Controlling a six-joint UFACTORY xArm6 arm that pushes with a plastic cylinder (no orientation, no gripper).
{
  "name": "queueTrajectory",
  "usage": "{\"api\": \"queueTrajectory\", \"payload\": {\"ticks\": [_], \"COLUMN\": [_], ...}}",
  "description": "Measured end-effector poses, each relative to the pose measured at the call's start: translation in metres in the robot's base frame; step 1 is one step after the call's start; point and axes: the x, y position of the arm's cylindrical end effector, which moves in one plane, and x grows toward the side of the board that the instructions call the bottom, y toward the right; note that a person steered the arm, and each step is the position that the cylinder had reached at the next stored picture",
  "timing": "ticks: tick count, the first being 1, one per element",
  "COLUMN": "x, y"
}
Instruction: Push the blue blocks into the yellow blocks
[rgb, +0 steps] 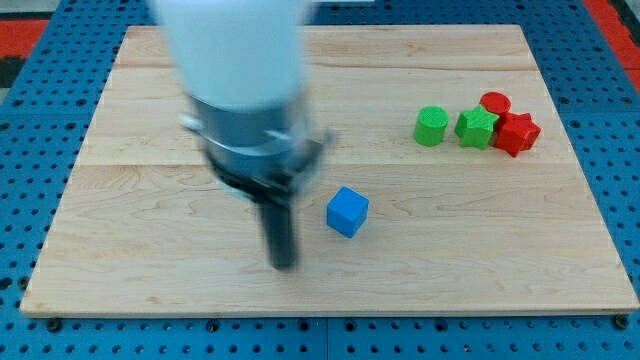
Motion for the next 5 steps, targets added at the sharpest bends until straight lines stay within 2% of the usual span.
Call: {"api": "queueTrajectory", "payload": {"ticks": [1, 2, 3, 4, 5], "x": [-0.001, -0.032, -0.067, -0.103, -0.102], "y": [0.089, 0.056, -0.007, -0.012, 0.028]}}
